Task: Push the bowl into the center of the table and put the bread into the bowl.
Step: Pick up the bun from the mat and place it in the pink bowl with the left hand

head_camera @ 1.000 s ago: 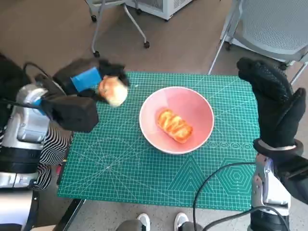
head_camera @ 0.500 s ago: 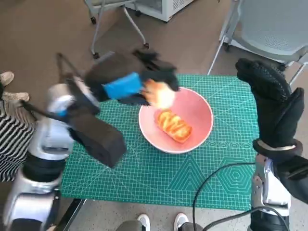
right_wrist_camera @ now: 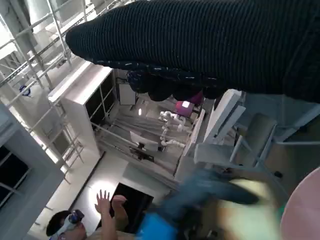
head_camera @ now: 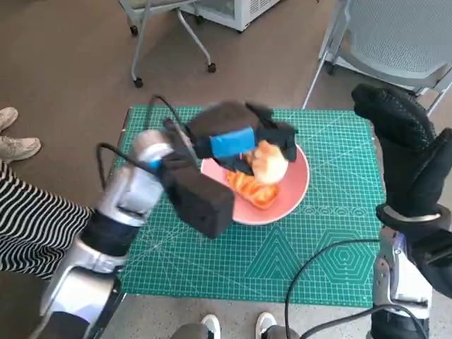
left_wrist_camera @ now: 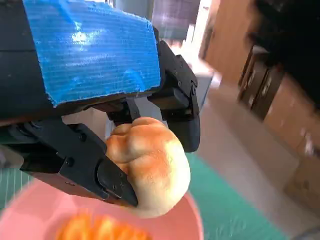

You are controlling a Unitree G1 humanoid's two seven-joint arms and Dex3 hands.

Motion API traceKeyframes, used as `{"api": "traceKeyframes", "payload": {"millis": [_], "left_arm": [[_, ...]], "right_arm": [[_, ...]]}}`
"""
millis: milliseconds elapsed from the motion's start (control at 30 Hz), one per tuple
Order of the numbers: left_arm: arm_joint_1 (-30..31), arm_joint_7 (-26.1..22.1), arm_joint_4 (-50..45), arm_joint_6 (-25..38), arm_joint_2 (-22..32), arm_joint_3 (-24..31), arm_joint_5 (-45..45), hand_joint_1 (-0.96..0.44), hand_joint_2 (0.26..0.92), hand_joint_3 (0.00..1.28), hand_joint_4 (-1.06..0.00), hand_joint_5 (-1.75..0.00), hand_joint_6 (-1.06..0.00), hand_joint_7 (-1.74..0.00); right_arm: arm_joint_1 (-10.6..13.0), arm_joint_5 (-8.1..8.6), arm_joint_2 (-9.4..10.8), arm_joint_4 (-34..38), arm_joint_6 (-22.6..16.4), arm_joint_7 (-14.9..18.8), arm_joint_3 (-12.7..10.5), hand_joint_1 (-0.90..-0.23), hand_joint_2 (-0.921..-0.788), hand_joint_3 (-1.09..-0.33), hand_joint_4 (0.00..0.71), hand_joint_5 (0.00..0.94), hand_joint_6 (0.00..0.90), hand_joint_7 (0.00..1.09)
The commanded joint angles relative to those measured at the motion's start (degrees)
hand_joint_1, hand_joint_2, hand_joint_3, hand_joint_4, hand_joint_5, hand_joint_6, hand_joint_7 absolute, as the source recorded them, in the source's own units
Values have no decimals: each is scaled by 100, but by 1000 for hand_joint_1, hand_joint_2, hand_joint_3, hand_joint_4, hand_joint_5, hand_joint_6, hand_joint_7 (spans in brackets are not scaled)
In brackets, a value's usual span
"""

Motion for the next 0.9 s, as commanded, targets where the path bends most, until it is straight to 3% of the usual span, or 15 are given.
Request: {"api": "traceKeyframes", "payload": {"millis": [33,67,100,133,200,300,467,667,900], "left_arm": [[-164,-42,494,-55,-126,-128,79,1,920,112,-694,-1176,-523,-1248],[-158,-124,507,20,-125,-149,84,1,921,168,-627,-1232,-460,-1325],[-158,-180,519,71,-124,-165,85,-6,886,181,-520,-958,-395,-1075],[-152,-307,478,181,-109,-179,63,-8,878,177,-507,-813,-391,-948],[-138,-557,345,408,-73,-182,7,-49,868,121,-435,-351,-367,-517],[-120,-883,111,732,-30,-144,-69,-141,860,68,-349,-115,-327,-253],[-9,-1098,-266,926,63,45,-251,-261,856,38,-238,-19,-296,-124],[138,-854,-290,555,101,450,-661,-434,867,27,-91,-2,-245,-64],[228,-542,-402,187,169,942,-1053,-652,904,39,-25,0,-187,-24]], "right_arm": [[143,78,15,-94,137,-18,-20,-677,-921,-761,180,0,1,599],[147,84,18,-106,150,-22,-25,-677,-921,-760,179,0,1,599],[149,88,20,-116,161,-26,-29,-678,-921,-757,178,0,2,601],[148,96,21,-117,172,-27,-37,-678,-921,-756,177,0,2,601],[145,107,24,-122,194,-33,-48,-680,-921,-747,177,0,4,603],[134,114,31,-127,225,-49,-55,-678,-921,-741,175,0,6,605],[100,88,54,-160,284,-90,-44,-677,-921,-733,174,0,10,609],[33,84,59,-198,357,-112,-34,-677,-921,-729,175,1,12,610],[-99,65,23,-222,424,-120,-36,-677,-921,-727,176,1,12,610]]}}
